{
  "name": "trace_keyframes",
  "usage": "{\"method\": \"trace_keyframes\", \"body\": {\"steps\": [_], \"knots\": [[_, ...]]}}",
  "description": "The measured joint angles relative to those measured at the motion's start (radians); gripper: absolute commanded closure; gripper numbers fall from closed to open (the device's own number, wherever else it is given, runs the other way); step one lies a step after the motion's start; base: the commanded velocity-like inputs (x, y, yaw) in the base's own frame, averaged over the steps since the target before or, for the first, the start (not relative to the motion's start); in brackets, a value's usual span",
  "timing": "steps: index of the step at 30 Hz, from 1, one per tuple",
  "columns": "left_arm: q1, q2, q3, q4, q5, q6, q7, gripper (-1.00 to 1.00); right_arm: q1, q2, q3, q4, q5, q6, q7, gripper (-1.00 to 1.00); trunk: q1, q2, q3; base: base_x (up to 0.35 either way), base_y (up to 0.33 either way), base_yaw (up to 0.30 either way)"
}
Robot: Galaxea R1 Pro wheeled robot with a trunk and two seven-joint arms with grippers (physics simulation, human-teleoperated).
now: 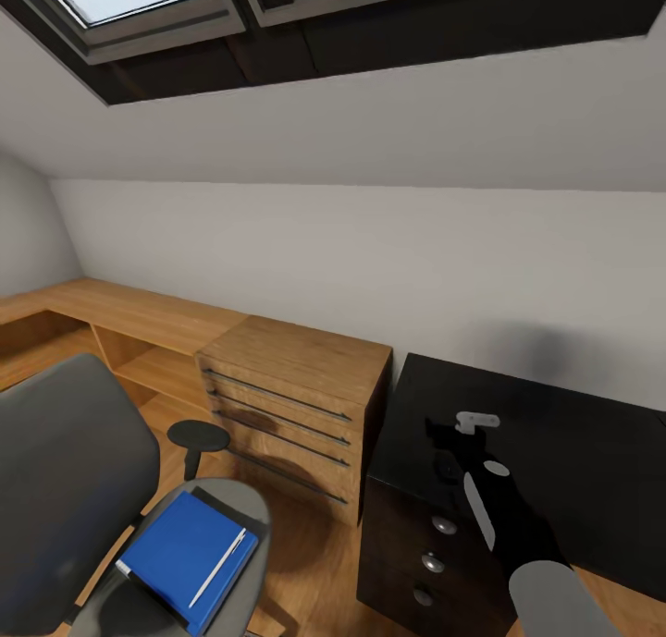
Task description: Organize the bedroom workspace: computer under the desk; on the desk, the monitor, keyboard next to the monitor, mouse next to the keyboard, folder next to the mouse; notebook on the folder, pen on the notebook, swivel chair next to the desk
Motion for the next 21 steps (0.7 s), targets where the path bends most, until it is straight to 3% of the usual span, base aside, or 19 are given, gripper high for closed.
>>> {"method": "trace_keyframes", "body": {"steps": [6,21], "knots": [[0.000,0.000,0.000,0.000,0.000,0.000,-0.001,-1.00,0.002,0.000,-0.001,0.001,0.000,0.001,0.000,-1.00,0.000,0.000,0.000,-0.118,-0.009,0.000],[0.000,0.001,0.001,0.000,0.001,0.000,-0.001,-1.00,0.012,0.000,-0.002,0.001,0.000,0.000,0.000,-1.00,0.001,0.000,0.000,-0.309,-0.055,0.000]]}}
